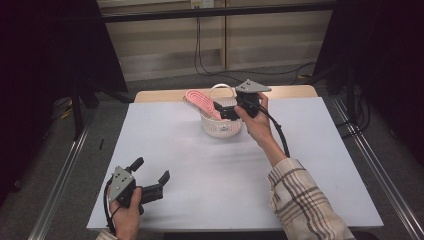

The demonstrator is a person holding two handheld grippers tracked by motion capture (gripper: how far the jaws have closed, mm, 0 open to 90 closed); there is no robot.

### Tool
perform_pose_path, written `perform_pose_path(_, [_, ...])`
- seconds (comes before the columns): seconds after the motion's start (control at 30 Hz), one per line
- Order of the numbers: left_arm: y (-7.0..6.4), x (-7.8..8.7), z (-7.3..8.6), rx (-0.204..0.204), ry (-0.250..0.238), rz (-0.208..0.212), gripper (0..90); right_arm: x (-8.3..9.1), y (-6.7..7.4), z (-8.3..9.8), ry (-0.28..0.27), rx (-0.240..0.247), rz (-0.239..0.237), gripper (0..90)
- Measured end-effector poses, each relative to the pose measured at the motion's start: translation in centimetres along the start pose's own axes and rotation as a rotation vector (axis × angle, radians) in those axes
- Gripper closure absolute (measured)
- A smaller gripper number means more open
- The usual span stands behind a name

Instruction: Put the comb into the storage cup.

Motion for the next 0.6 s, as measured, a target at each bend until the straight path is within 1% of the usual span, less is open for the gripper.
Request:
perform_pose_path(0.07, [0.0, 0.0, 0.0, 0.008, -0.002, 0.0, 1.1, 0.4, -0.1, -0.3, -0.016, -0.011, 0.008, 1.5])
perform_pose_path(0.1, [0.0, 0.0, 0.0, 0.007, -0.001, 0.0, 1.1, 0.7, -0.2, -0.4, -0.016, -0.01, 0.019, 1.5])
perform_pose_path(0.13, [0.0, 0.0, 0.0, 0.004, 0.001, -0.002, 1.1, 0.9, -0.3, -0.6, -0.018, 0.003, 0.029, 1.5])
perform_pose_path(0.2, [0.0, 0.1, 0.0, 0.007, -0.004, -0.008, 1.1, 1.4, -0.5, -0.9, -0.036, 0.0, 0.04, 1.5])
perform_pose_path(0.3, [0.1, 0.1, 0.0, 0.009, -0.006, -0.011, 1.1, 2.1, -0.9, -1.2, -0.044, 0.006, 0.069, 1.5])
perform_pose_path(0.43, [0.2, 0.0, 0.0, 0.007, 0.0, -0.011, 1.1, 3.0, -1.3, -1.0, -0.053, -0.006, 0.086, 1.4])
perform_pose_path(0.47, [0.2, 0.0, 0.0, 0.006, 0.0, -0.01, 1.1, 3.2, -1.4, -1.0, -0.064, -0.007, 0.094, 1.1])
perform_pose_path(0.53, [0.1, 0.0, -0.1, 0.007, -0.009, -0.008, 1.1, 3.5, -1.4, -0.7, -0.064, -0.013, 0.096, 0.0])
perform_pose_path(0.6, [0.0, 0.1, -0.1, 0.006, -0.009, -0.002, 1.1, 3.7, -1.4, -0.6, -0.062, -0.004, 0.104, 0.0])
Point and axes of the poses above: each handheld gripper's, and its own axes: x roughly backward along the jaws, z roughly out of its underside, y roughly to its left, the point moved 9 cm from there along -x, roughly forward along the jaws, and after that the axes turned 5 degrees about -z, right-handed, at the moved point
